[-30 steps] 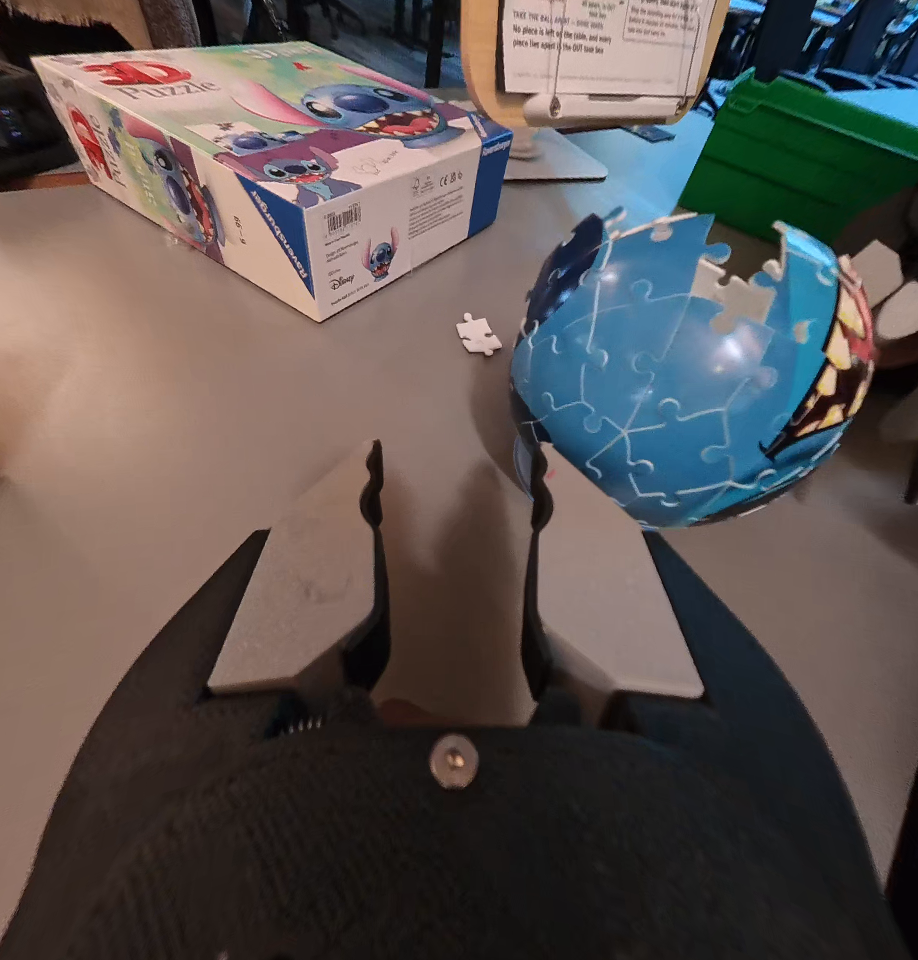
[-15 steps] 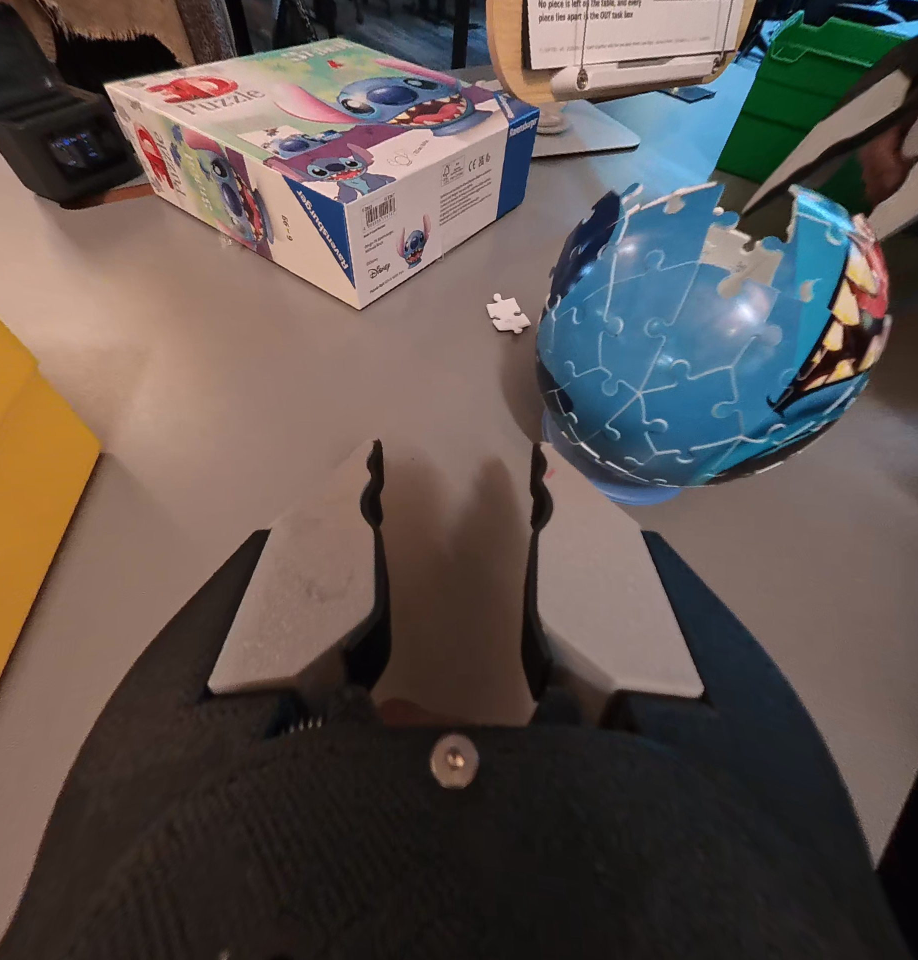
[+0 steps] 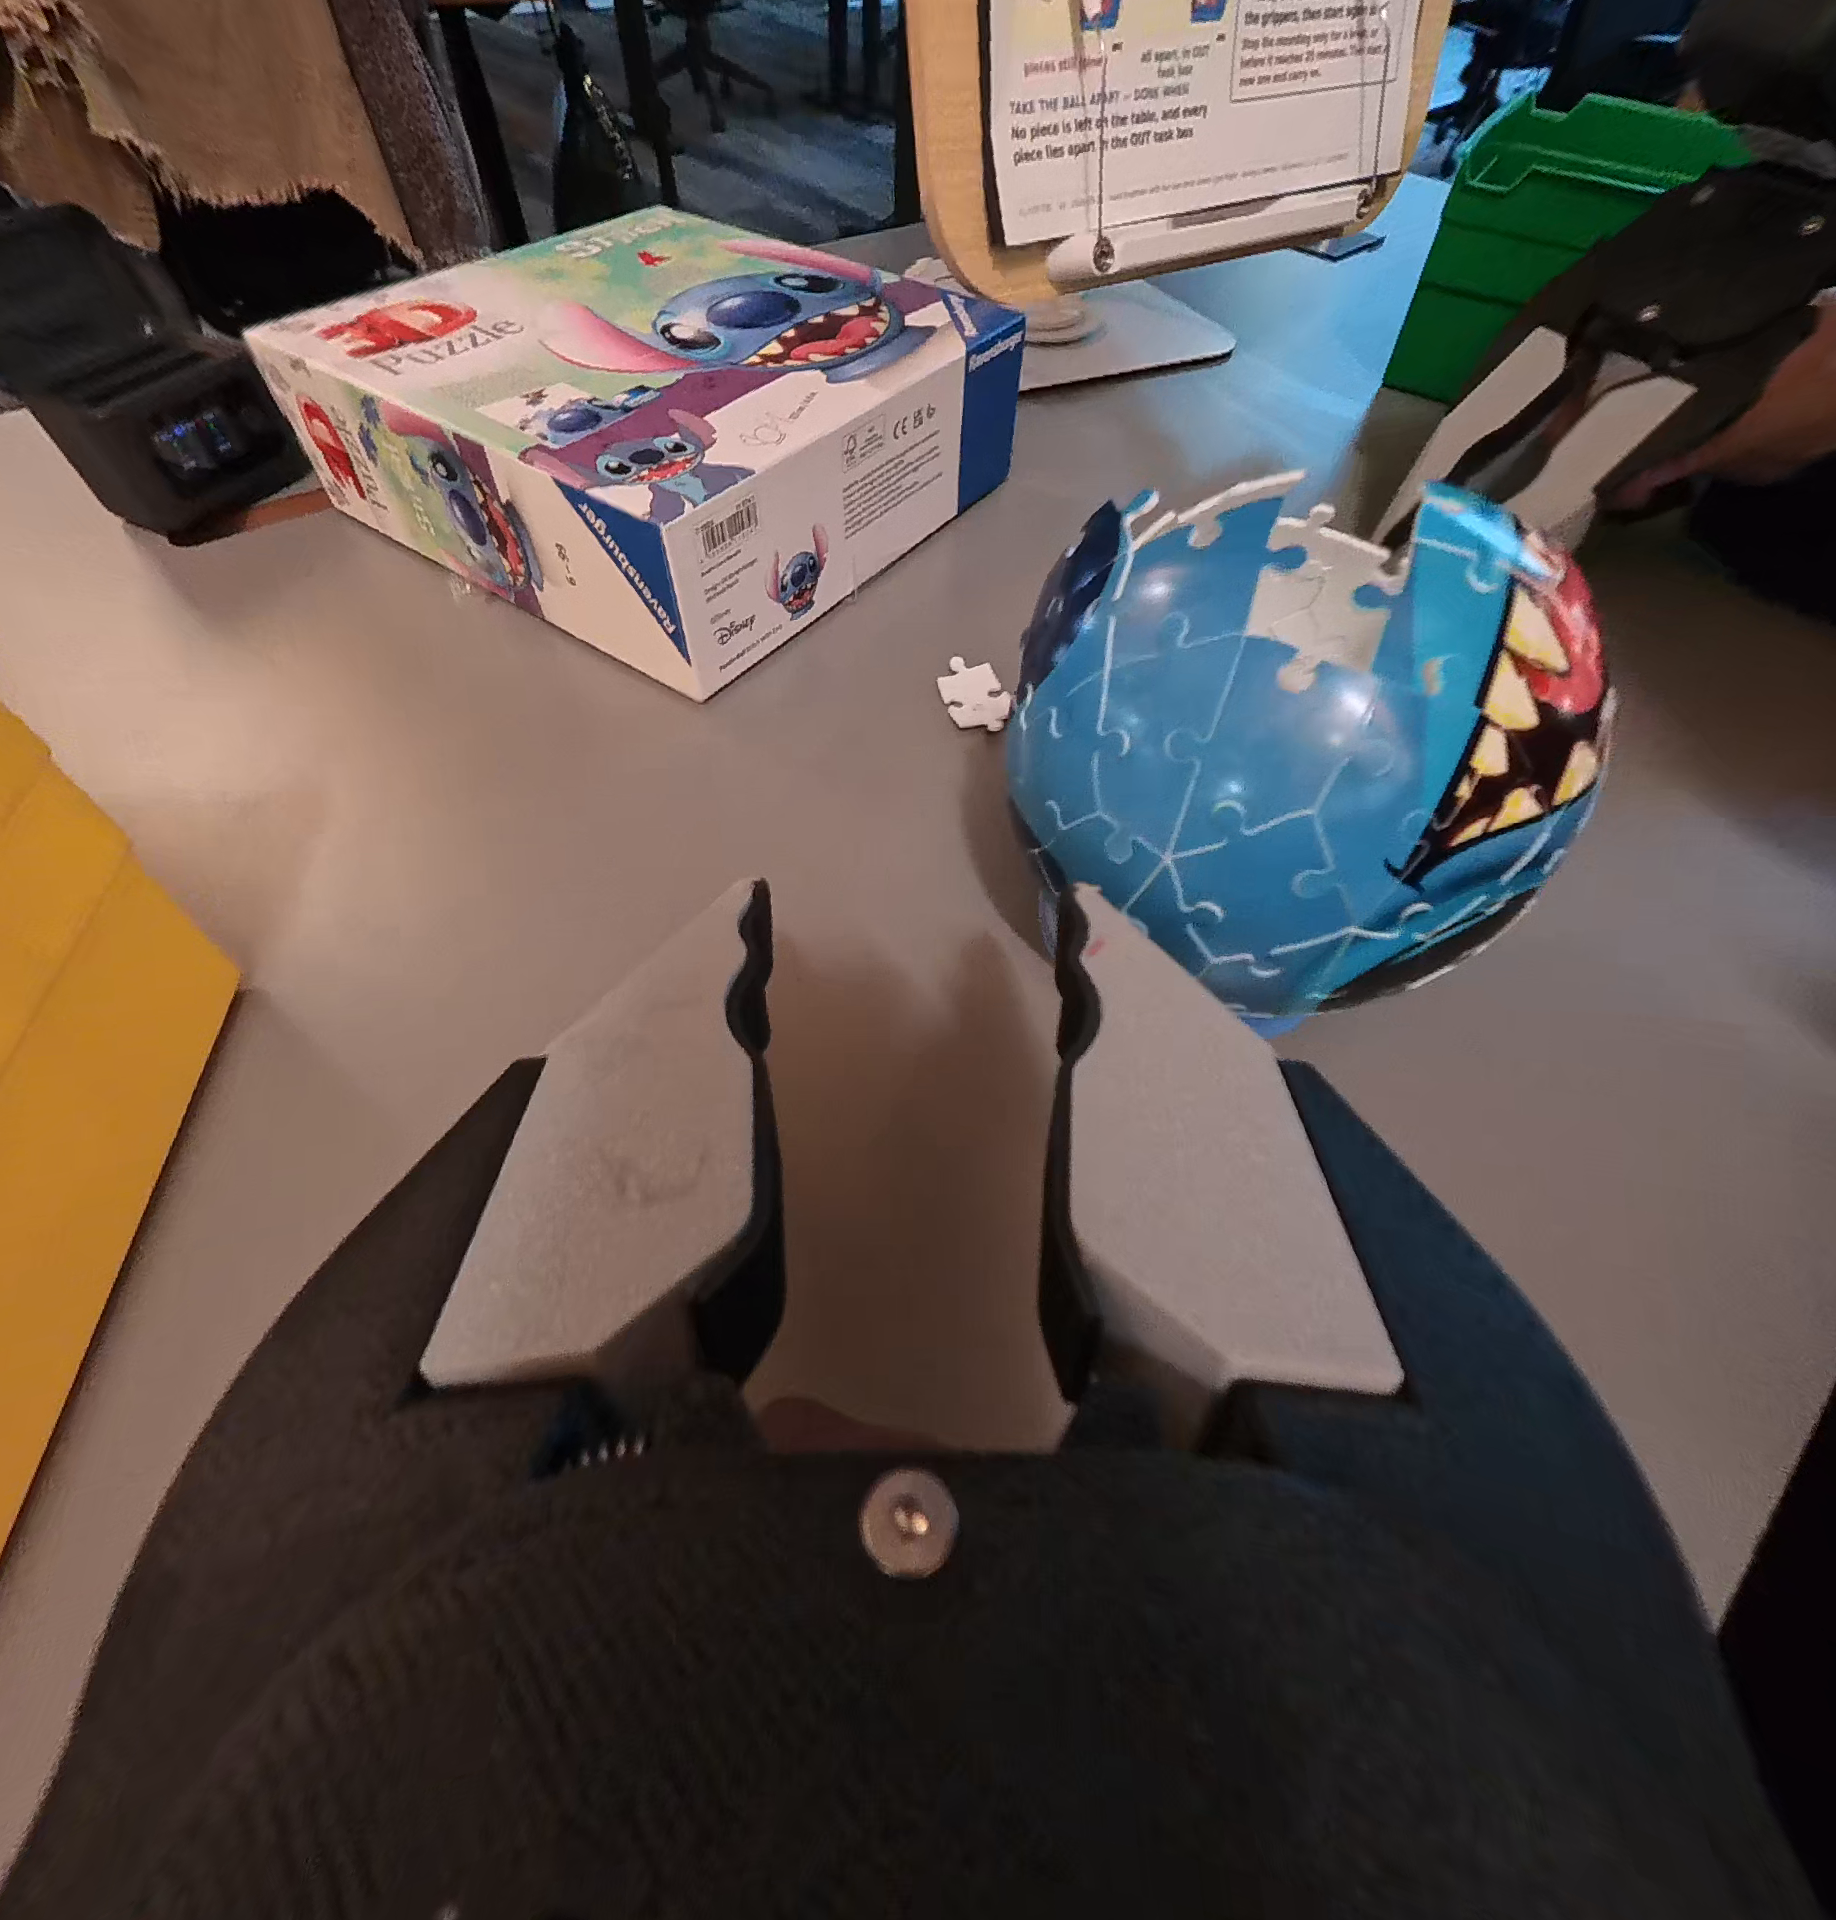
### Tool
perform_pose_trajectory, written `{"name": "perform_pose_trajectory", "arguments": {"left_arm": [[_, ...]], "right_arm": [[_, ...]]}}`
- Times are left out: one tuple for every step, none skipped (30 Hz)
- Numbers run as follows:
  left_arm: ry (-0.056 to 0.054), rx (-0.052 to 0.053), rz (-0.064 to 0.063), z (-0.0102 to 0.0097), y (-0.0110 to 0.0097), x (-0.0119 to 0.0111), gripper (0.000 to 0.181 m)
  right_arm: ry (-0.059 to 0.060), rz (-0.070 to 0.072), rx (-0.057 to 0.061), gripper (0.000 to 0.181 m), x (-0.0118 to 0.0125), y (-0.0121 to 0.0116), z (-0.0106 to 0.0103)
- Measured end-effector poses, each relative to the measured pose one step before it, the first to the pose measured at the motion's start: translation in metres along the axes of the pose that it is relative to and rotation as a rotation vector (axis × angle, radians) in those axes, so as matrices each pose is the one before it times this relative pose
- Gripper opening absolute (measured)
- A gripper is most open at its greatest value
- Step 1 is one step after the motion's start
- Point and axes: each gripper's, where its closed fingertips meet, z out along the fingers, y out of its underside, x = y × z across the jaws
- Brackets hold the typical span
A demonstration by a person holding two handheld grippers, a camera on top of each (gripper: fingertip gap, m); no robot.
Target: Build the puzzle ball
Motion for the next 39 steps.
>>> {"name": "perform_pose_trajectory", "arguments": {"left_arm": [[0.0008, 0.0056, 0.005, -0.00023, -0.0025, 0.00166, 0.053], [0.0029, 0.0059, 0.0044, -0.00038, -0.00248, 0.00203, 0.052], [0.0042, 0.0046, 0.0043, -0.00056, -0.00205, 0.00225, 0.052], [0.001, 0.0021, 0.0044, -0.0006, -0.00134, 0.00168, 0.052], [-0.0007, -0.0007, 0.0057, -0.00084, -0.00051, 0.00129, 0.052], [-0.002, -0.0022, 0.006, -0.00125, 0.00024, 0.00077, 0.052], [-0.0042, -0.0022, 0.0042, -0.00146, 0.00063, 0.00005, 0.052], [-0.0059, -0.0004, 0.0003, -0.00155, 0.00056, -0.00068, 0.052], [-0.005, 0.0021, -0.0034, -0.00163, 0.00021, -0.00086, 0.052], [-0.0029, 0.0043, -0.0063, -0.00147, -0.00044, -0.00072, 0.052], [-0.0014, 0.0059, -0.0074, -0.00128, -0.00103, -0.00048, 0.052], [0.0001, 0.0063, -0.0065, -0.00087, -0.00167, -0.00003, 0.052], [0.0016, 0.0052, -0.0038, -0.00061, -0.00186, 0.00052, 0.051], [0.0008, 0.0037, -0.0001, -0.00051, -0.00212, 0.00092, 0.051], [0.0003, 0.0013, 0.0044, -0.00033, -0.0018, 0.00109, 0.05], [-0.0004, -0.0014, 0.0083, -0.00027, -0.0014, 0.00125, 0.05], [-0.0027, -0.0033, 0.0097, -0.00026, -0.0011, 0.0009, 0.05], [-0.003, -0.005, 0.0094, -0.0002, -0.00084, 0.00072, 0.05], [-0.003, -0.0056, 0.0091, -0.00032, -0.00107, 0.00041, 0.05], [-0.0047, -0.0038, 0.0084, -0.00014, -0.00179, -0.00014, 0.05], [-0.0041, -0.0025, 0.007, 0.00009, -0.00257, -0.00027, 0.05], [-0.0029, -0.002, 0.0055, 0.00044, -0.00362, -0.00028, 0.049], [-0.0017, -0.0018, 0.0048, 0.00083, -0.00467, -0.00006, 0.049], [0.0013, -0.0038, 0.0057, 0.00134, -0.00543, 0.00065, 0.048], [-0.0012, -0.0104, 0.002, 0.0023, -0.00628, 0.00024, 0.046], [-0.0075, -0.0214, -0.0001, 0.00365, -0.00744, -0.00051, 0.044], [0.0041, -0.0236, 0.0101, 0.00507, -0.00945, 0.00226, 0.044], [0.023, -0.0136, 0.0238, 0.00631, -0.01245, 0.0067, 0.044], [0.0305, 0.0009, 0.0267, 0.00832, -0.01534, 0.00882, 0.044], [0.0371, 0.0043, 0.0117, 0.01074, -0.01594, 0.01, 0.037], [0.0674, 0.0011, -0.0034, 0.01255, -0.01496, 0.01314, 0.025], [0.0866, 0.0009, -0.0207, 0.01377, -0.01362, 0.01326, 0.02], [0.0677, -0.0097, -0.0344, 0.01518, -0.01105, 0.00709, 0.018], [0.0447, -0.0255, -0.0292, 0.01551, -0.00729, 0.00149, 0.019], [0.0281, -0.0338, -0.0155, 0.01483, -0.00435, -0.00177, 0.022], [0.0034, -0.0389, -0.0048, 0.01373, -0.00163, -0.00592, 0.022], [-0.016, -0.0381, -0.0069, 0.01241, -0.00001, -0.00882, 0.023], [0.0, -0.0333, -0.0166, 0.01072, 0.00131, -0.00596, 0.024], [0.0346, -0.0376, -0.0209, 0.00889, 0.00297, -0.00022, 0.025]], "right_arm": [[0.0024, 0.0068, 0.0101, 0.023, 0.00203, -0.00022, 0.00005], [-0.0052, 0.001, 0.0044, 0.022, -0.0001, -0.00015, -0.00003], [-0.001, -0.0028, -0.0028, 0.022, -0.00039, 0.00005, -0.00012], [-0.0001, -0.0053, -0.008, 0.022, -0.00073, 0.00038, -0.00037], [-0.001, -0.0033, -0.005, 0.022, -0.00114, -0.00068, -0.00094], [0.0039, 0.0016, 0.011, 0.025, -0.00009, -0.00345, -0.00155], [0.0057, 0.0063, 0.0233, 0.029, 0.00063, -0.00582, -0.00207], [0.003, 0.0079, 0.0259, 0.031, 0.0008, -0.00682, -0.00202], [0.0053, 0.0084, 0.0235, 0.034, 0.00174, -0.00684, -0.00082], [0.0105, 0.0101, 0.0163, 0.036, 0.00314, -0.00584, 0.00108], [0.0174, 0.0132, 0.0051, 0.038, 0.00501, -0.00429, 0.00322], [0.0244, 0.0168, -0.0067, 0.039, 0.00672, -0.00244, 0.00521], [0.0181, 0.0176, -0.0119, 0.04, 0.00557, -0.00145, 0.00692], [-0.003, 0.0146, -0.0099, 0.042, 0.00168, -0.00129, 0.00781], [-0.0141, 0.009, -0.0134, 0.043, -0.00095, -0.00006, 0.00826], [-0.0084, -0.001, -0.0258, 0.043, -0.0007, 0.00212, 0.00782], [0.0068, -0.015, -0.0144, 0.043, 0.00079, 0.00036, 0.00554], [0.0187, -0.0228, 0.0082, 0.037, 0.002, -0.00313, 0.00227], [0.0211, -0.019, -0.0096, 0.03, 0.00278, 0.00009, 0.00135], [0.0133, -0.0143, -0.0062, 0.024, 0.00199, 0.00018, 0.00046], [-0.003, -0.0074, -0.0017, 0.024, -0.00011, -0.00029, 0.00024], [-0.0005, -0.0046, -0.0011, 0.024, 0.00043, -0.00026, 0.00033], [0.0122, -0.0055, 0.0014, 0.024, 0.00208, -0.00064, 0.0005], [0.0214, -0.0053, 0.0065, 0.024, 0.00273, -0.00151, 0.00038], [0.0119, -0.007, 0.015, 0.024, 0.00076, -0.00336, -0.00056], [0.0069, -0.005, 0.024, 0.024, -0.0004, -0.0055, -0.00212], [0.0173, -0.0042, 0.0285, 0.024, 0.00086, -0.00725, -0.00368], [0.0245, -0.0066, 0.0325, 0.024, 0.00146, -0.00889, -0.00474], [0.0205, -0.0074, 0.0379, 0.024, 0.00042, -0.01038, -0.00511], [0.0152, -0.0039, 0.0409, 0.024, -0.0009, -0.01147, -0.0051], [0.0117, -0.0004, 0.0389, 0.024, -0.00203, -0.01147, -0.00435], [0.008, 0.0004, 0.0308, 0.024, -0.003, -0.01047, -0.00351], [0.0116, 0.0012, 0.0185, 0.024, -0.00303, -0.00865, -0.0026], [0.0162, 0.0014, 0.0101, 0.024, -0.00251, -0.00752, -0.00218], [0.0126, -0.0004, 0.0106, 0.024, -0.00309, -0.00742, -0.00216], [0.0118, -0.0013, 0.0132, 0.024, -0.00286, -0.00731, -0.00239], [0.014, -0.0013, 0.0157, 0.024, -0.00198, -0.00694, -0.0026], [0.0081, 0.0005, 0.0142, 0.024, -0.00227, -0.0059, -0.00233], [0.0019, 0.0023, 0.0084, 0.024, -0.00248, -0.00411, -0.00187]]}}
